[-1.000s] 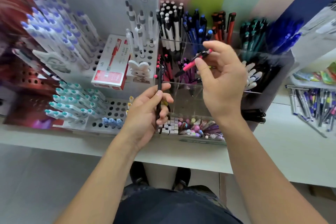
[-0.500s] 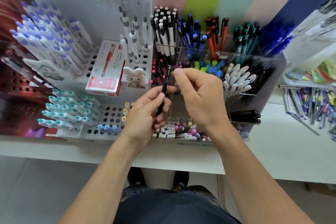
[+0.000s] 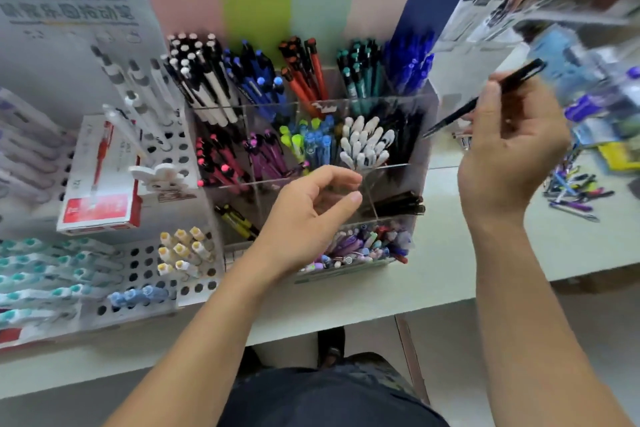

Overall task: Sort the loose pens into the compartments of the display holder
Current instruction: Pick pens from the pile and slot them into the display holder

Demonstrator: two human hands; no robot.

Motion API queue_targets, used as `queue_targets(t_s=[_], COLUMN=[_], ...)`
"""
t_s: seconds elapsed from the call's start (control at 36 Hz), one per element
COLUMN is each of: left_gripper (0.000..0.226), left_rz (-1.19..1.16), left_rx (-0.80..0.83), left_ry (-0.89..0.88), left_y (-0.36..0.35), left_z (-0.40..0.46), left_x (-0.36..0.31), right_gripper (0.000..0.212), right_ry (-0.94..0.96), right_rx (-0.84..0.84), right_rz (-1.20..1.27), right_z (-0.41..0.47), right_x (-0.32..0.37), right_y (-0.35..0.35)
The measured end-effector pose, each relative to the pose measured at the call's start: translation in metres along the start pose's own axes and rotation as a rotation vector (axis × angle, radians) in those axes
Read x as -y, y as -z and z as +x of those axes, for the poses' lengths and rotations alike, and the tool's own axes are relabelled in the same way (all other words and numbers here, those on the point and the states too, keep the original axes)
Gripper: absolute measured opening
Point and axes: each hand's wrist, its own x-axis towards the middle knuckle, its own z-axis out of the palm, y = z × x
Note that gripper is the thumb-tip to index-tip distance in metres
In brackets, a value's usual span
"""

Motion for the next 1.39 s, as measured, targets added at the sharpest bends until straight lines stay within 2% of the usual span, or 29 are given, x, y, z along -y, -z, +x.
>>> queue_targets(t_s=[0.14, 0.28, 0.33, 0.42, 0.5, 0.58, 0.72, 0.81, 0.92, 1.06, 1.19, 1.31, 1.39], left_gripper=[0.019, 0.021, 0.021, 0.019, 0.019, 0.022, 0.016, 0.009, 0.003, 0.021, 0.043, 0.063, 0.074], left_rz=[0.046, 0.043, 0.037, 0.032, 0.009, -0.030, -0.004, 0.025, -0.023, -0.003, 0.079, 0.297, 0.564], left_rx=[-0.015, -0.061, -0.070, -0.078, -0.107, -0.116, -0.002, 0.071, 0.077, 0.000, -0.156, -0.225, -0.153], left_ry=[0.030, 0.015, -0.002, -0.018, -0.016, -0.003, 0.042, 0.160, 0.420, 0.594, 0.578, 0.534, 0.437], left_y=[-0.005, -0.006, -0.009, -0.020, -0.039, -0.071, -0.155, -0.223, -0.321, -0.400, -0.417, -0.418, -0.425], left_z=[0.008, 0.015, 0.016, 0.017, 0.017, 0.016, 0.033, 0.060, 0.097, 0.139, 0.191, 0.246, 0.287], left_x=[0.002, 0.009, 0.011, 0.013, 0.013, 0.010, 0.005, 0.012, 0.040, 0.068, 0.078, 0.096, 0.111], right_gripper=[0.023, 0.012, 0.013, 0.017, 0.021, 0.020, 0.014, 0.016, 0.023, 0.027, 0.034, 0.043, 0.051], right_ry=[-0.001, -0.085, -0.093, -0.127, -0.113, -0.179, -0.372, -0.520, -0.662, -0.746, -0.763, -0.716, -0.659], right_rx=[0.270, 0.516, 0.568, 0.635, 0.640, 0.553, 0.536, 0.538, 0.549, 0.626, 0.694, 0.700, 0.692], right_rz=[-0.185, -0.398, -0.509, -0.527, -0.474, -0.309, -0.260, -0.322, -0.403, -0.427, -0.381, -0.370, -0.393], right_z=[-0.013, -0.019, -0.017, -0.015, -0.014, -0.010, -0.005, 0.005, 0.030, 0.063, 0.100, 0.126, 0.144], right_x=[-0.022, -0.038, -0.044, -0.048, -0.053, -0.068, -0.147, -0.217, -0.305, -0.376, -0.416, -0.441, -0.461], right_y=[-0.015, -0.025, -0.027, -0.028, -0.019, 0.010, 0.074, 0.122, 0.189, 0.234, 0.231, 0.213, 0.202])
